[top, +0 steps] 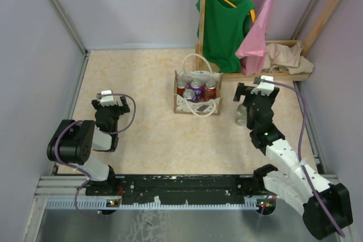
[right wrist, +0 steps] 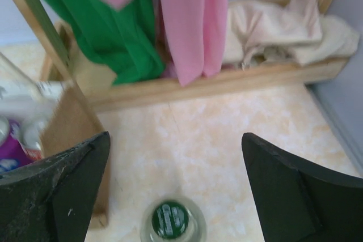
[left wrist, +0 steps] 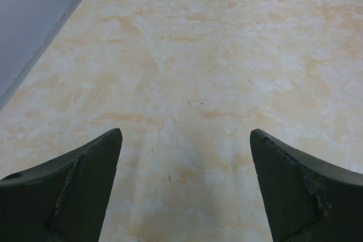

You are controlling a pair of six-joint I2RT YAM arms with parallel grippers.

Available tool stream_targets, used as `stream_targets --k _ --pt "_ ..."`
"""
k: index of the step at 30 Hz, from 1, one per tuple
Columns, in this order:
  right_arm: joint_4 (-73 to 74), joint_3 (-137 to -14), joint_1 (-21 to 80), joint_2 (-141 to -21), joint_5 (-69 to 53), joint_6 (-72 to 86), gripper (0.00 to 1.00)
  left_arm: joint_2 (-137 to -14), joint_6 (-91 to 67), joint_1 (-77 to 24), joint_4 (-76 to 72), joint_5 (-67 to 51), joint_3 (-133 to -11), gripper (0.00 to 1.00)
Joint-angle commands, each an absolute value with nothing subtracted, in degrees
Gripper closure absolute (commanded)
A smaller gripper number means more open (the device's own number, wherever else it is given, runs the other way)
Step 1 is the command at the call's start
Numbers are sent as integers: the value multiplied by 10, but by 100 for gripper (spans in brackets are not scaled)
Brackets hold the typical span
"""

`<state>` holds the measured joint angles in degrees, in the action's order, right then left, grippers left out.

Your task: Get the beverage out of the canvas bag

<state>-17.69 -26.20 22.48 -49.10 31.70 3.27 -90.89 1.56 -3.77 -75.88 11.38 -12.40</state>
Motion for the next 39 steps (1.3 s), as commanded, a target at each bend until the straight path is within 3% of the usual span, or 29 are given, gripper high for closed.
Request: stream_targets --k 1,4,10,16,18,27,36,38,39 --pt "-185 -396 235 -467 328 1 2 -913 18 -39 -769 116 -120 0" --pt "-109 -502 244 -500 305 5 8 -912 18 -38 -769 116 -120 0" --pt "-8 -667 335 -616 320 -20 29 -913 18 -38 -769 116 -121 0" --pt "40 -723 358 -731 236 15 58 -912 18 -38 -769 116 -121 0" --pt "53 -731 363 -767 219 24 100 -913 18 -38 -769 116 -121 0" --pt "83 -731 389 -866 146 50 100 -912 18 -38 -769 116 -121 0" --pt "95 -715 414 -934 99 74 75 -912 18 -38 -769 116 -120 0" --pt "97 -710 425 -940 96 74 61 -913 18 -39 -769 116 -120 0" --pt "95 -705 431 -940 95 73 47 -912 18 -38 -769 116 -121 0"
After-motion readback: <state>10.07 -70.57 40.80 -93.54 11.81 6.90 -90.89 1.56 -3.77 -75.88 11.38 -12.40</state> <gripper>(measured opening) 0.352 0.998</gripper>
